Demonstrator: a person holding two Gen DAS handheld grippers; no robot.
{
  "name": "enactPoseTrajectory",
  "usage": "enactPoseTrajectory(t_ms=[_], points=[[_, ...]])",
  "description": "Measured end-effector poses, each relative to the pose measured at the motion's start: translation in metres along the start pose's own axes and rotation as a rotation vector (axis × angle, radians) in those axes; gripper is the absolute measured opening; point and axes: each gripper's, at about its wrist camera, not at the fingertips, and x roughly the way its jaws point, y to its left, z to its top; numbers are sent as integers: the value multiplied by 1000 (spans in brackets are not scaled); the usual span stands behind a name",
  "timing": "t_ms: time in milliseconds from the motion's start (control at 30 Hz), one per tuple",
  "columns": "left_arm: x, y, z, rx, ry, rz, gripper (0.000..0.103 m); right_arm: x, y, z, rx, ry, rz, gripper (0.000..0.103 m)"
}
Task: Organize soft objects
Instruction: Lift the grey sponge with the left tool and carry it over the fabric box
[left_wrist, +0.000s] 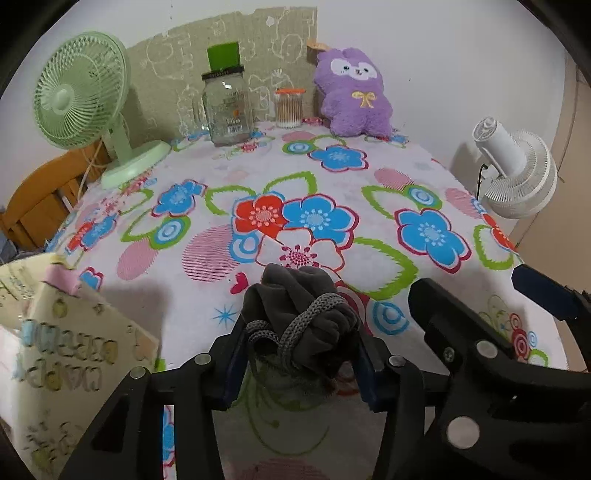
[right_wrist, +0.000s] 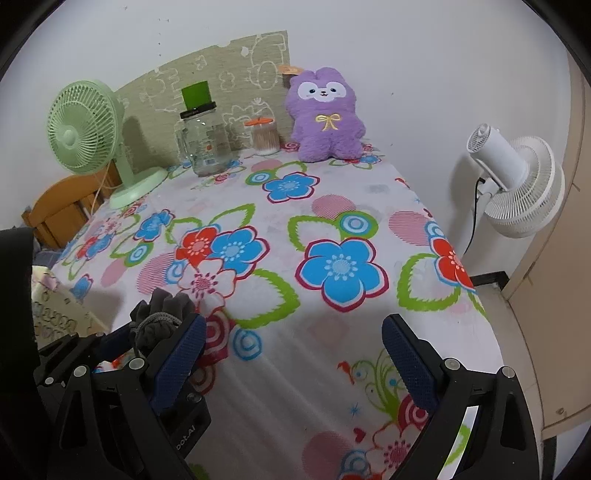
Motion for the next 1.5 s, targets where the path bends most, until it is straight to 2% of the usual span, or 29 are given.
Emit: enactPoseTrajectory(t_ms=[567, 933, 1500], points=[[-69, 6, -9, -6, -104, 12, 50, -64, 16, -3, -4, -50, 32, 97], [-113, 12, -20, -14, -166, 14, 50, -107, 32, -8, -35, -115, 39, 98], [-172, 24, -41, -1, -229, 1, 50, -167, 58, -23, -54, -159, 29, 98]])
